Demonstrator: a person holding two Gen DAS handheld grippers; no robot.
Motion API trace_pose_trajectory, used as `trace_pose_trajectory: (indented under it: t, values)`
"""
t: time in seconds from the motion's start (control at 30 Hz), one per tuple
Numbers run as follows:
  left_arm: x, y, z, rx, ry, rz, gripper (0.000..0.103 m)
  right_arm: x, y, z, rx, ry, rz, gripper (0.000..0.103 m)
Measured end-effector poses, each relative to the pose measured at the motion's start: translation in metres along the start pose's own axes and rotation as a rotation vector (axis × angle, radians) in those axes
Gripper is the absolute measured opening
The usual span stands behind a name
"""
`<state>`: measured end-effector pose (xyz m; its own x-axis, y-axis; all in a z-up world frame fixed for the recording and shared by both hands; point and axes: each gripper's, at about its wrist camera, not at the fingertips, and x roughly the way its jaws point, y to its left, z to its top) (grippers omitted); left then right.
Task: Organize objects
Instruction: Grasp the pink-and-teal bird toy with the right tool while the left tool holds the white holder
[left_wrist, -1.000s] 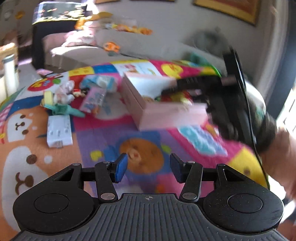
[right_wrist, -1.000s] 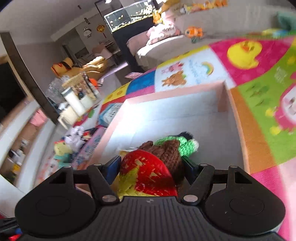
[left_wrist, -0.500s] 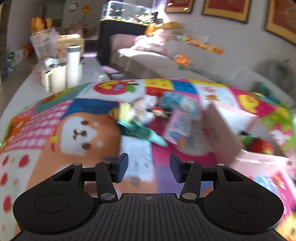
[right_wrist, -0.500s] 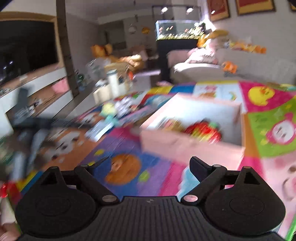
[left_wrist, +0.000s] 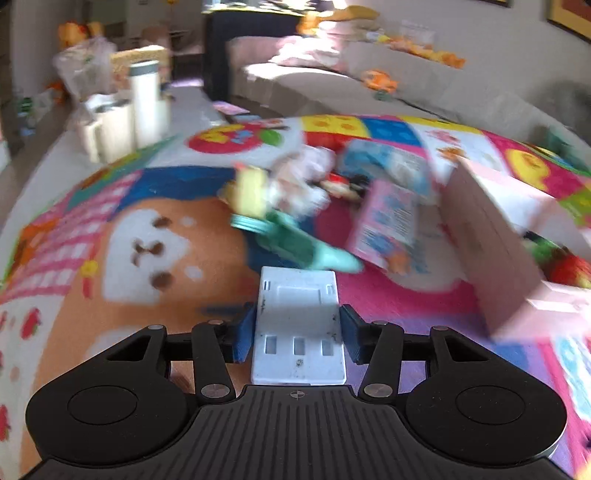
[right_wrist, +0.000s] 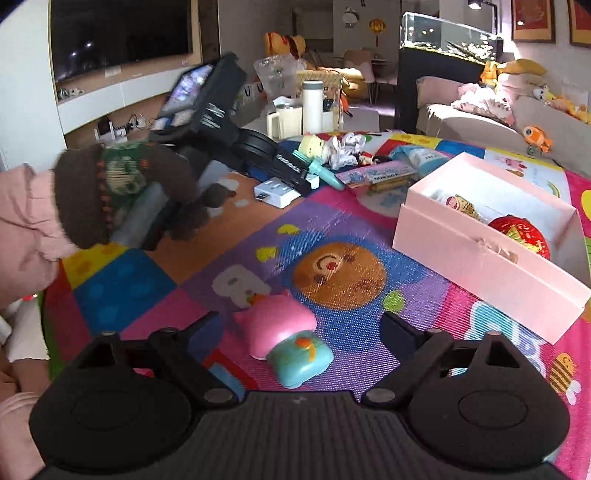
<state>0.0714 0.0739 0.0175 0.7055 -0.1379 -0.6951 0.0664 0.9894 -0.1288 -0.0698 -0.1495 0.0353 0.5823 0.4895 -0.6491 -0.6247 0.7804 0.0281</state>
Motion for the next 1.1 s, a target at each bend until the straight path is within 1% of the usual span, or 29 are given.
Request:
trace_pose_trajectory:
  t: [0.1, 0.17, 0.2, 0.23, 0.27, 0.37, 0.47, 0.6, 0.67, 0.73, 0.87, 0.9, 0.97, 1.0, 1.03, 1.1]
  values:
    - [-0.021, -0.013, -0.021, 0.053, 0.028, -0.112, 0.053, 0.005, -0.001, -0.003, -0.002, 0.020, 0.012, 0.080]
    - [-0.038, -0.024, -0.039, 0.100, 0.039, -0.167, 0.053, 0.006, -0.002, -0.007, 0.013, 0.037, 0.040, 0.075]
    - [-0.045, -0.030, -0.048, 0.120, 0.041, -0.181, 0.053, 0.008, -0.001, -0.008, 0.018, 0.046, 0.046, 0.070]
    - [-0.053, -0.036, -0.057, 0.142, 0.041, -0.188, 0.053, 0.010, -0.001, -0.010, 0.020, 0.053, 0.046, 0.061]
    - [-0.058, -0.040, -0.062, 0.154, 0.043, -0.189, 0.053, 0.011, 0.000, -0.011, 0.021, 0.060, 0.042, 0.056]
    - [-0.067, -0.049, -0.072, 0.180, 0.045, -0.175, 0.053, 0.012, 0.000, -0.012, 0.040, 0.060, 0.017, 0.055]
    - [-0.066, -0.055, -0.073, 0.186, 0.038, -0.151, 0.054, 0.009, -0.011, -0.013, 0.078, 0.047, -0.069, 0.055]
    - [-0.063, -0.054, -0.071, 0.170, 0.028, -0.138, 0.054, 0.003, -0.038, -0.017, 0.177, 0.054, -0.192, 0.055]
    - [-0.063, -0.054, -0.072, 0.159, 0.022, -0.134, 0.054, 0.004, -0.048, -0.021, 0.239, 0.076, -0.184, 0.058]
    - [-0.062, -0.055, -0.072, 0.156, 0.019, -0.128, 0.054, 0.002, -0.049, -0.023, 0.266, 0.066, -0.161, 0.064]
    - [-0.062, -0.055, -0.072, 0.156, 0.019, -0.126, 0.054, -0.002, -0.033, -0.023, 0.244, 0.055, -0.035, 0.064]
    - [-0.062, -0.056, -0.072, 0.153, 0.018, -0.126, 0.054, -0.004, -0.027, -0.021, 0.219, 0.049, -0.031, 0.064]
    - [-0.062, -0.056, -0.073, 0.153, 0.017, -0.124, 0.054, -0.005, -0.018, -0.017, 0.169, 0.028, -0.068, 0.066]
    - [-0.062, -0.057, -0.073, 0.154, 0.015, -0.122, 0.054, -0.004, -0.018, -0.014, 0.166, 0.016, -0.089, 0.069]
    - [-0.062, -0.057, -0.074, 0.155, 0.013, -0.120, 0.054, -0.005, -0.020, -0.012, 0.178, 0.009, -0.103, 0.071]
    - [-0.062, -0.058, -0.075, 0.158, 0.007, -0.114, 0.054, -0.003, -0.028, -0.009, 0.227, -0.002, -0.139, 0.071]
